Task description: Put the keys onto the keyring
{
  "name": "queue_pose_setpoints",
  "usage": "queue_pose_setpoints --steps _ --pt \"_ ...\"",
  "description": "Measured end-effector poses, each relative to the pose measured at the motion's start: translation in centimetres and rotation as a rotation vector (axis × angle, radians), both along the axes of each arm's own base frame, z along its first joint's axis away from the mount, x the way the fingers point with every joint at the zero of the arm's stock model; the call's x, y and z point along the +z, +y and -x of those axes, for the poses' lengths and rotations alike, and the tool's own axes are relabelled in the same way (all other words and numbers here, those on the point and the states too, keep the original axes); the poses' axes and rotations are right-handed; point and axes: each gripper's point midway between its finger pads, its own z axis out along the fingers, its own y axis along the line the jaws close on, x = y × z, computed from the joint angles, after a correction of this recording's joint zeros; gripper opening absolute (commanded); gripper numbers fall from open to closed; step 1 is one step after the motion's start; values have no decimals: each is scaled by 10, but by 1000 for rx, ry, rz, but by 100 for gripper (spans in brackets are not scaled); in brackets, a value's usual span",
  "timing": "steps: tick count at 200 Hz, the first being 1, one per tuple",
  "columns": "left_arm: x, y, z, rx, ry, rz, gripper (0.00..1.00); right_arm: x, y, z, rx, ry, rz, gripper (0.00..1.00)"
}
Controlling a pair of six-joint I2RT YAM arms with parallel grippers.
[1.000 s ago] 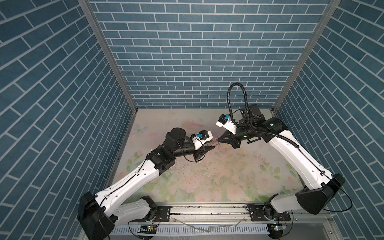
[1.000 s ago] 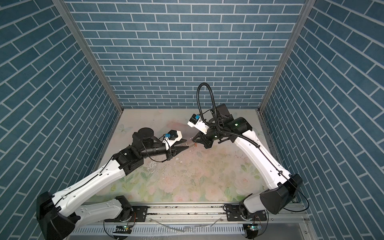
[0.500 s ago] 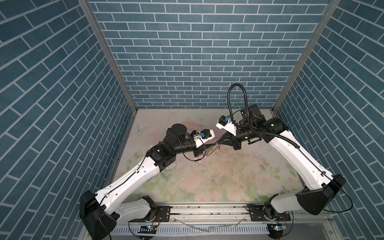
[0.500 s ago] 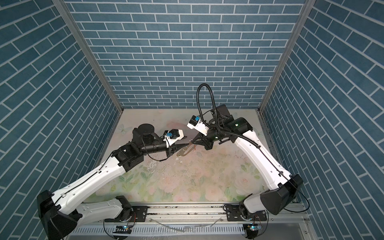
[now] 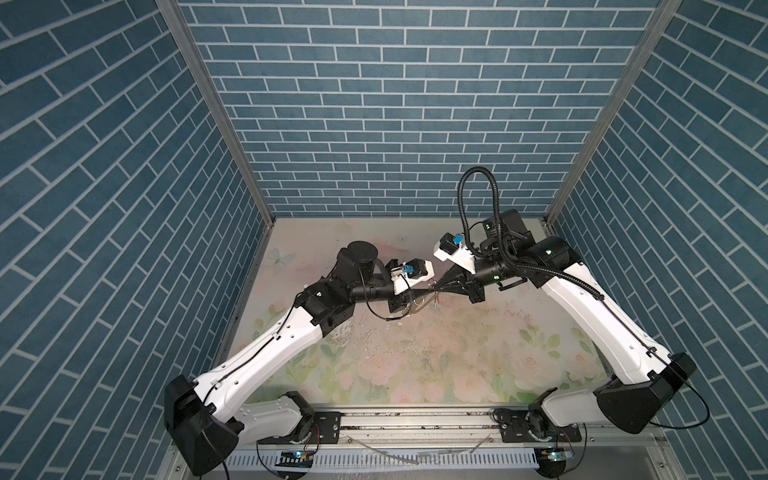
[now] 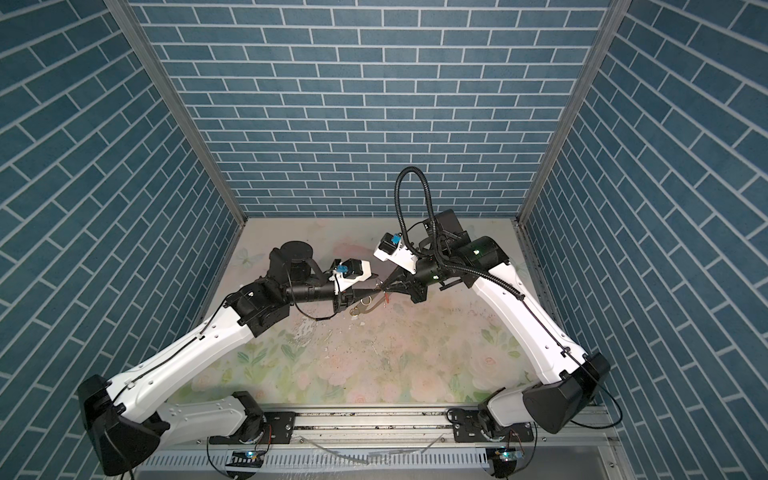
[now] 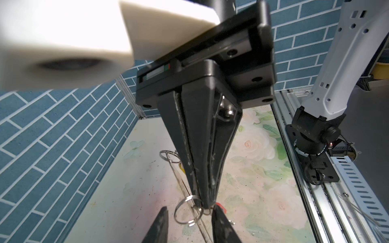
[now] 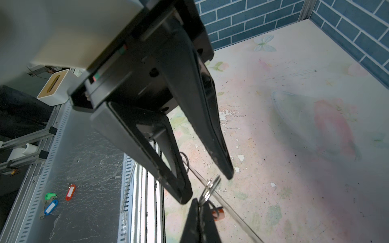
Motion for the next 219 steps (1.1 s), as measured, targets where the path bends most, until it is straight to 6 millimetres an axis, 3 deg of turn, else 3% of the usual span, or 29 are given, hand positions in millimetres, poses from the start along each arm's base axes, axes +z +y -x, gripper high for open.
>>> queue_pose_setpoints --steps 167,219 --pt "13 5 1 -169 139 -24 32 2 0 11 45 -4 -34 0" --pt "7 3 7 -222 190 -32 32 4 1 11 49 -6 -42 0"
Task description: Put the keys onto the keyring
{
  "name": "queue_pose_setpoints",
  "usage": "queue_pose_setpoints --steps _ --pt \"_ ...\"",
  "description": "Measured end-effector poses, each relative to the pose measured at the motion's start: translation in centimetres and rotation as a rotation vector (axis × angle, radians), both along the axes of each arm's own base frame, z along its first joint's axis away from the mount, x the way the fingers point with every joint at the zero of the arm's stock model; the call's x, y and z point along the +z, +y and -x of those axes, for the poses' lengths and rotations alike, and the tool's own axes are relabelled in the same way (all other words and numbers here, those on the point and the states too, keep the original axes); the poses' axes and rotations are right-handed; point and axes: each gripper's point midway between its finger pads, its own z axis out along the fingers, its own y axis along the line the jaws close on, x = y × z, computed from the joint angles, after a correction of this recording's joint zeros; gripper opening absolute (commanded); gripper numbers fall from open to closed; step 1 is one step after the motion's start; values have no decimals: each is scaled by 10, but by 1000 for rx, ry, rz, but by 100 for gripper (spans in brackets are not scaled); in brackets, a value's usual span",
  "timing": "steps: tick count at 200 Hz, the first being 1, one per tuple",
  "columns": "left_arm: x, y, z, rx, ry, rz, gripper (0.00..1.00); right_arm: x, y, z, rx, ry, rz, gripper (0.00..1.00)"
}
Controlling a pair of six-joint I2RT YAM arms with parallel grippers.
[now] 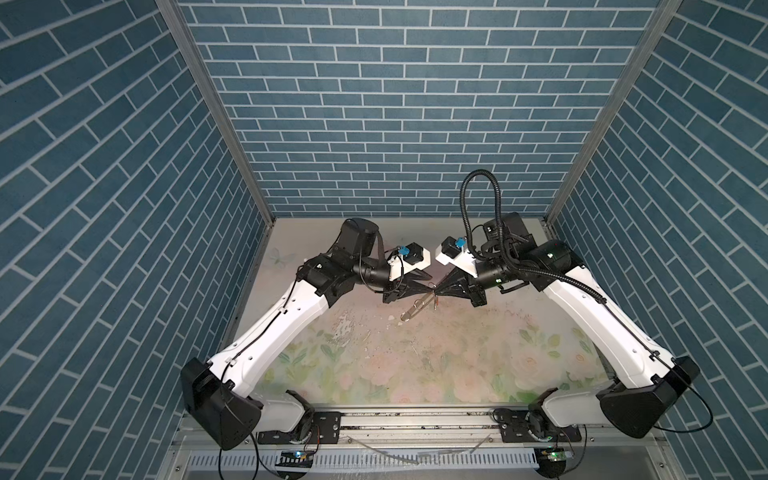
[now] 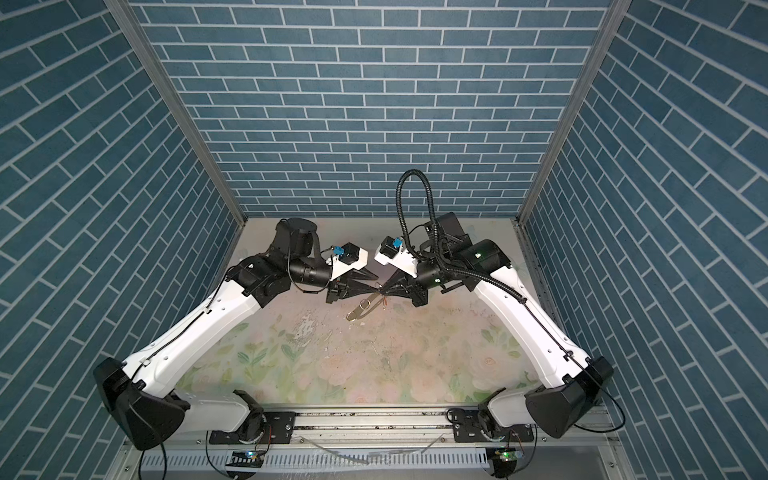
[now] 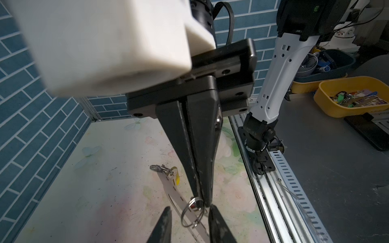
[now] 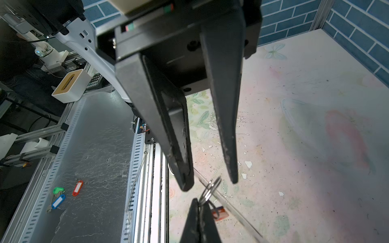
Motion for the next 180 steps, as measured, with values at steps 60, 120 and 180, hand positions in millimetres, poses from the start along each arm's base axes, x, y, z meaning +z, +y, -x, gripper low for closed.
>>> queue_pose_setpoints --steps 60,120,180 --pt "1 -3 3 -33 22 7 32 1 1 1 10 -4 -8 0" --pt "2 -8 1 -67 46 7 24 2 1 2 19 -10 -12 0" --pt "-1 -6 5 -85 53 -9 18 1 1 2 21 -13 -12 0"
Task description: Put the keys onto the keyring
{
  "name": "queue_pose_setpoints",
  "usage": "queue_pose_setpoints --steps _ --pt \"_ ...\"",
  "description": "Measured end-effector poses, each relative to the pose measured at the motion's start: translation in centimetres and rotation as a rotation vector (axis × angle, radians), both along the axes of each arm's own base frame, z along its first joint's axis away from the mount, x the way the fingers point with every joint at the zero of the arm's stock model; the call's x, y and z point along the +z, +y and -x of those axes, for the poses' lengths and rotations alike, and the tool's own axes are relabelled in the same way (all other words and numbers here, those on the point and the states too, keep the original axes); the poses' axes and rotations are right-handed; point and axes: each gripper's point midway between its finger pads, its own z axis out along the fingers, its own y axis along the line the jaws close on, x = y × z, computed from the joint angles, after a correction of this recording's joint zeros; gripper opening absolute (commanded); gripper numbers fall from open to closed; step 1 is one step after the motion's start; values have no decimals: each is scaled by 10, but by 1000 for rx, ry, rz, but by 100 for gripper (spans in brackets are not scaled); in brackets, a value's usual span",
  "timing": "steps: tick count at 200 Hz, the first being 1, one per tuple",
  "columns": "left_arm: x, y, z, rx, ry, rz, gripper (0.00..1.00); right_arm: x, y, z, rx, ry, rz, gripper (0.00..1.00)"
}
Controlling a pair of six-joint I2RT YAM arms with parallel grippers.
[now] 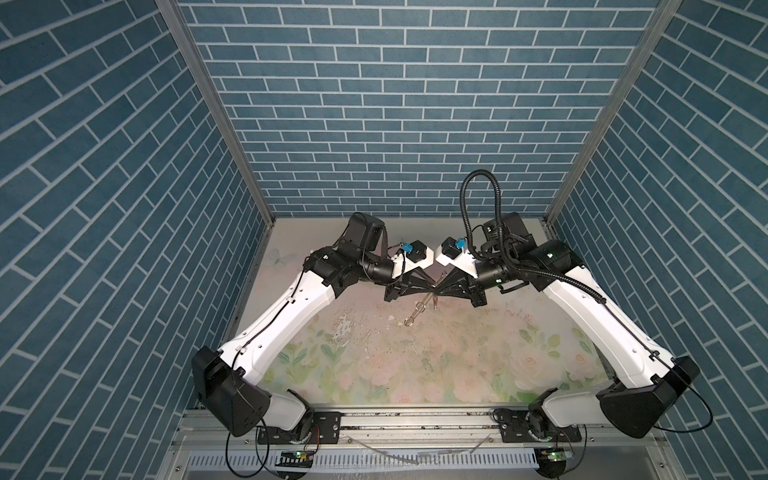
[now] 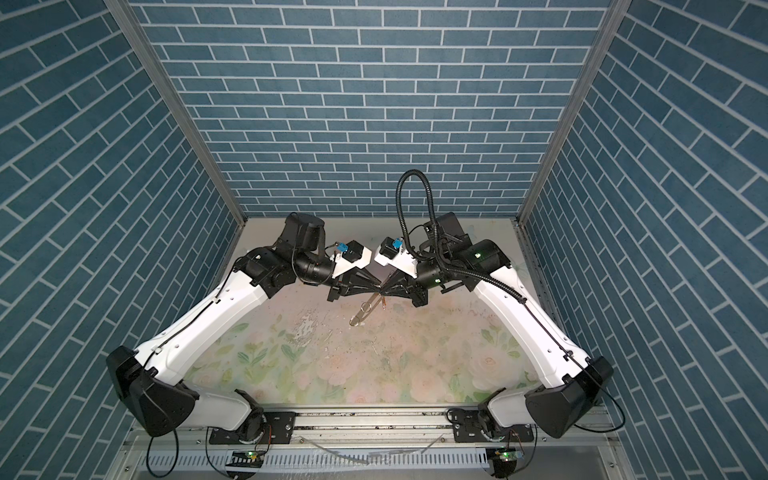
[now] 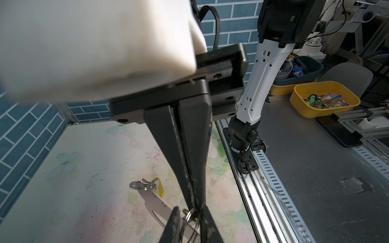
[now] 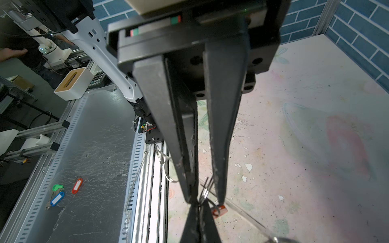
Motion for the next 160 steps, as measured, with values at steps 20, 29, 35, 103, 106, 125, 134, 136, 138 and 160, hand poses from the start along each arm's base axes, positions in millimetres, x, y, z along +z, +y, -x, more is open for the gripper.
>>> queue_pose_setpoints --steps 20,29,35,103,106,125,134,136,138,160 --pt "-3 1 0 -1 4 -9 14 0 0 0 0 0 0 0" --pt "-4 1 0 -2 3 -12 12 0 0 0 1 0 0 0" --pt "-4 1 1 -2 6 -14 11 0 0 0 1 0 -1 0" --pt "-5 2 2 -8 29 -14 0 0 0 -2 1 -20 -5 0" --pt "-5 2 2 -6 30 -13 0 0 1 -2 0 -23 -6 0" --pt "-6 1 -1 6 36 -2 0 -1 0 -5 -20 -43 -9 6" --pt "-8 0 -2 14 37 9 0 -3 -1 -6 -34 -50 -8 10" --pt "-8 0 -2 15 34 13 0 -3 -2 -6 -38 -51 -8 12" --pt "-9 0 -2 16 33 14 0 -3 -2 -7 -41 -51 -8 12" --pt "-16 1 -3 60 41 56 0 -3 -4 -9 -83 -79 -25 18"
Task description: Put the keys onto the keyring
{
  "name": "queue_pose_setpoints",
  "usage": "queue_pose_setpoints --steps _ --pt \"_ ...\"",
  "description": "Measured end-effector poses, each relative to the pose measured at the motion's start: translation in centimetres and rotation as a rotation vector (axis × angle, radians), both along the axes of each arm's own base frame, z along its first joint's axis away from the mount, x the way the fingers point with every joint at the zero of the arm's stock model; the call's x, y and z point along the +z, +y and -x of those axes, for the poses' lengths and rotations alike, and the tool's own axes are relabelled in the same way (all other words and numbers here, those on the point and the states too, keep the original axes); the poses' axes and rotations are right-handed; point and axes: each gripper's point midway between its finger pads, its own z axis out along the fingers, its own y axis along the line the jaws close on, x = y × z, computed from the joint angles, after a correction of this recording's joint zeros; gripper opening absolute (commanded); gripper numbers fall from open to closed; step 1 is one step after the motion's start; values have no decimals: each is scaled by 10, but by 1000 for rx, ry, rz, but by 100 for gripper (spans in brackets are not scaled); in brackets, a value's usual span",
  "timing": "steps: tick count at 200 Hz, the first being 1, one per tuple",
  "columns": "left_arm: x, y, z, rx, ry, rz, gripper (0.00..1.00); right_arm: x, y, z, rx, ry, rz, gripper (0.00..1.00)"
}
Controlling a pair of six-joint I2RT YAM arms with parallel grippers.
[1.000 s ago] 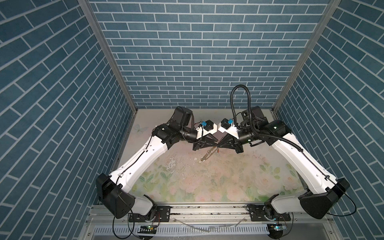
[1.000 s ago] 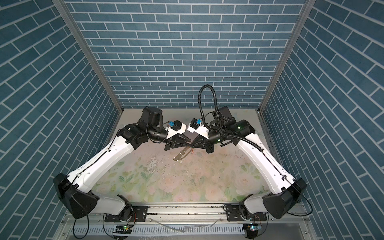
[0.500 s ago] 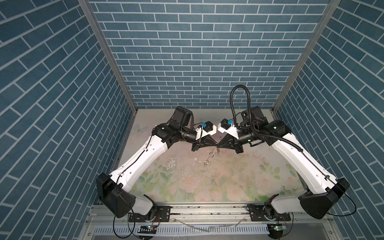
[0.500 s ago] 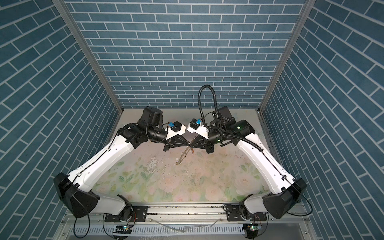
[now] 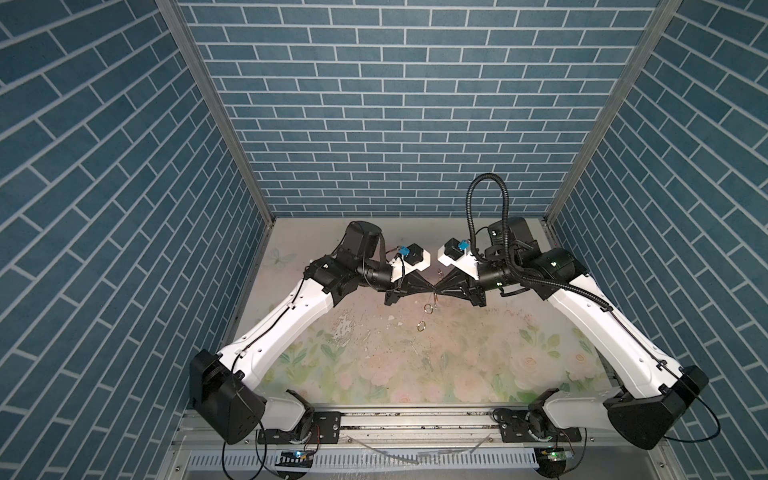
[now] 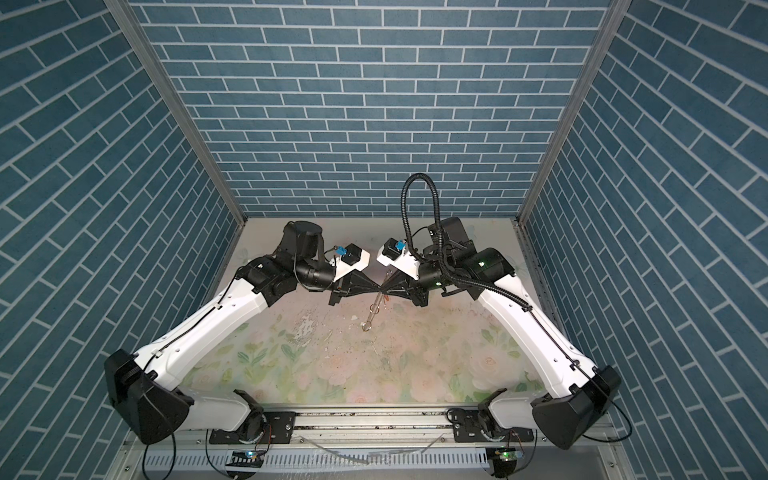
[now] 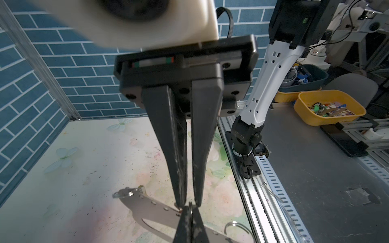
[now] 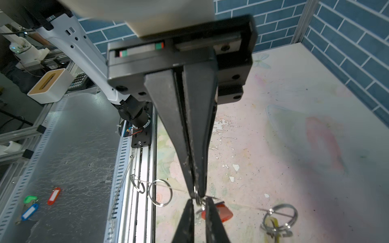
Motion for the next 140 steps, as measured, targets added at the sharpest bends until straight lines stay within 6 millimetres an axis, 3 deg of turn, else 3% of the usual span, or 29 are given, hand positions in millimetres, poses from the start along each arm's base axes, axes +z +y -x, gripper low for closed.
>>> queue_pose_setpoints --steps 40,69,94,140 --pt "-5 3 -8 119 2 121 0 5 -12 -8 -152 -66 -57 19" --pt "1 6 -17 217 -18 247 0 11 -15 -29 -305 -76 -128 19" --pt "4 6 -22 279 -24 341 0 4 -13 -48 -416 -35 -179 17" --pt "28 3 -22 318 -68 481 0 0 -9 -68 -538 23 -266 15"
